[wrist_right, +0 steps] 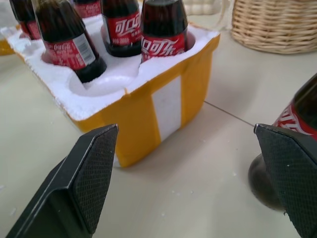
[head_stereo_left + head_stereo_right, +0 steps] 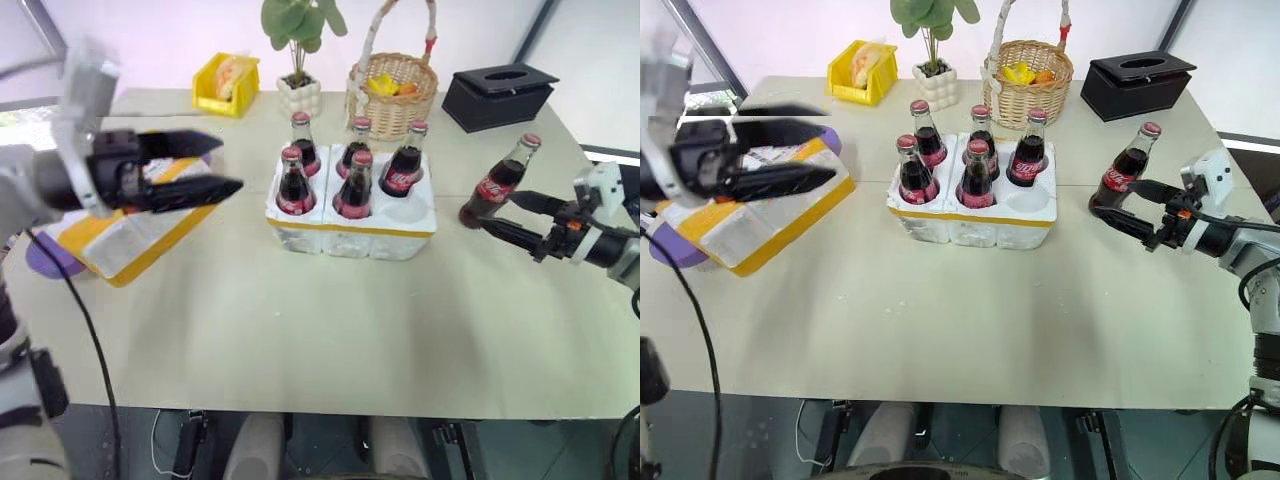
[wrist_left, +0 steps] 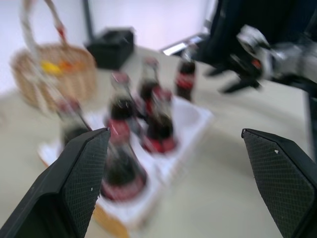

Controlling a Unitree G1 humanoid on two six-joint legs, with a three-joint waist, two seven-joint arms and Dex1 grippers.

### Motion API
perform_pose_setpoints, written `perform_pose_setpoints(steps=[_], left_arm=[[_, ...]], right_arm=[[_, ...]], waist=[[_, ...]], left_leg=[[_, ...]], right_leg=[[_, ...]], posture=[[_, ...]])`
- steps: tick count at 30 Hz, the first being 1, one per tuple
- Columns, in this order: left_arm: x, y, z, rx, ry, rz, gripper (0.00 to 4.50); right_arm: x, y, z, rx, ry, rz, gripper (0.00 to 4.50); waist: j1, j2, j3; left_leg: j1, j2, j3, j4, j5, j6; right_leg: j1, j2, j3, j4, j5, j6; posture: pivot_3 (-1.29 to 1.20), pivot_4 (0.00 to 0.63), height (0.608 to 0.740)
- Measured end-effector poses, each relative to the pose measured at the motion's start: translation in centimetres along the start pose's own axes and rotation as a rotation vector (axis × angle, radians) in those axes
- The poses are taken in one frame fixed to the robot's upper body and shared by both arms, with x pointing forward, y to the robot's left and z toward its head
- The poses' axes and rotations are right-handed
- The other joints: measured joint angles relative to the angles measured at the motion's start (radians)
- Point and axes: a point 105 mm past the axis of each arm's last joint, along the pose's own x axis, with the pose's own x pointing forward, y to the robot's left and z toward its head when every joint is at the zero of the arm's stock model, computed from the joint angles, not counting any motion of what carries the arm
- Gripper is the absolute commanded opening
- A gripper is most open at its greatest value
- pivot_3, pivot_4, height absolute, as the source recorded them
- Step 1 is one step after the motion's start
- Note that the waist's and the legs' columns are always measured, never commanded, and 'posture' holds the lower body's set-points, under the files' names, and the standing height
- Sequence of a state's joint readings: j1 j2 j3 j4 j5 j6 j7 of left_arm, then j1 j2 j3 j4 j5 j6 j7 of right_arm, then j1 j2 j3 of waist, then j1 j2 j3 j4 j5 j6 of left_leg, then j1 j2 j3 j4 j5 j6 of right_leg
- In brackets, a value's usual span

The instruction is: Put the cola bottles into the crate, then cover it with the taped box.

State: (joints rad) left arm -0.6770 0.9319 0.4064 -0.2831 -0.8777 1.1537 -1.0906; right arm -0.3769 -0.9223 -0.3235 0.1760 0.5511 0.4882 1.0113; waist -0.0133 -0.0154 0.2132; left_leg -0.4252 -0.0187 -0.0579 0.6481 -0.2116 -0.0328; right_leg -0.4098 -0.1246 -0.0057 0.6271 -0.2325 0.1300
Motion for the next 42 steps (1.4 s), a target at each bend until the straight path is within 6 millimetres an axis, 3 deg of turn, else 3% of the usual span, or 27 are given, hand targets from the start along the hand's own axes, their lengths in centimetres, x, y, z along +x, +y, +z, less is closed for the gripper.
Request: perform_pose_setpoints(steps=[3, 9, 14, 22, 28, 31, 34, 36, 42], left_arm=[[-0.9, -0.9, -0.6, -0.056, -0.015, -0.064, 4.44], [-0.9, -0.3, -1.9, -0.081, -0.034, -0.013, 4.44], [-0.6, -0.4, -2.2, -0.053, -0.031, 0.019, 4.44], [-0.5, -0.7, -2.9, -0.060, -0.022, 0.035, 4.44], [-0.4, -0.8, -3.1, -0.051, -0.016, 0.057, 4.44], [-0.2, -1.0, -2.9, -0.035, -0.019, 0.056, 4.44], [-0.2, -1.0, -2.9, -0.033, -0.020, 0.066, 4.50], [-0.1, -1.0, -3.0, -0.041, -0.021, 0.065, 4.50], [0.0, -1.3, -3.5, -0.059, -0.016, 0.070, 4.50]], right_arm=[[-0.1, -1.3, -0.1, 0.008, 0.003, -0.053, 4.50], [0.9, -4.5, -0.3, 0.049, -0.015, -0.238, 4.50], [2.1, -5.1, -2.2, 0.108, 0.016, -0.282, 4.50], [3.5, -5.7, -1.8, 0.143, -0.023, -0.302, 4.50], [5.4, -5.7, -3.2, 0.218, -0.023, -0.312, 4.50], [6.1, -5.7, -3.0, 0.214, -0.027, -0.308, 4.50], [6.5, -5.9, -2.5, 0.213, -0.044, -0.312, 3.70], [6.5, -6.0, -2.4, 0.204, -0.053, -0.318, 2.80], [6.5, -5.7, -2.4, 0.202, -0.057, -0.287, 2.77]], waist=[[0.001, 0.000, 0.000], [-0.006, 0.000, 0.000], [-0.006, 0.000, 0.000], [-0.007, 0.000, 0.000], [-0.009, 0.001, 0.000], [-0.009, 0.001, 0.000], [-0.008, 0.001, 0.000], [-0.008, 0.001, 0.000], [-0.011, 0.001, 0.000]], left_leg=[[0.000, 0.000, 0.000, 0.001, 0.000, 0.000], [0.000, 0.001, 0.000, -0.001, 0.000, 0.000], [0.000, 0.001, 0.000, -0.001, 0.000, 0.000], [0.001, 0.001, 0.000, -0.001, 0.000, 0.000], [0.001, 0.001, 0.000, -0.001, 0.000, 0.000], [0.001, 0.001, 0.000, -0.001, 0.000, 0.000], [0.001, 0.001, 0.000, -0.001, 0.000, 0.000], [0.001, 0.001, 0.000, -0.001, 0.000, 0.000], [0.002, 0.002, 0.000, -0.002, 0.000, 0.000]], right_leg=[[0.001, 0.000, 0.000, -0.001, 0.001, -0.001], [0.000, 0.001, 0.001, 0.000, 0.001, -0.001], [-0.001, 0.001, 0.001, 0.000, 0.001, 0.000], [0.000, 0.002, 0.001, 0.000, 0.001, -0.001], [0.000, 0.002, 0.002, 0.001, 0.001, -0.001], [0.000, 0.002, 0.002, 0.001, 0.001, -0.001], [0.000, 0.002, 0.002, 0.001, 0.001, -0.001], [0.000, 0.002, 0.002, 0.001, 0.001, -0.001], [0.000, 0.003, 0.002, 0.001, 0.001, -0.001]], posture=[[0.00, 0.150, 0.740], [0.00, 0.150, 0.740], [0.00, 0.150, 0.740], [0.00, 0.150, 0.740], [0.00, 0.150, 0.740], [0.00, 0.150, 0.740], [0.00, 0.150, 0.740], [0.00, 0.150, 0.740], [0.00, 0.150, 0.740]])
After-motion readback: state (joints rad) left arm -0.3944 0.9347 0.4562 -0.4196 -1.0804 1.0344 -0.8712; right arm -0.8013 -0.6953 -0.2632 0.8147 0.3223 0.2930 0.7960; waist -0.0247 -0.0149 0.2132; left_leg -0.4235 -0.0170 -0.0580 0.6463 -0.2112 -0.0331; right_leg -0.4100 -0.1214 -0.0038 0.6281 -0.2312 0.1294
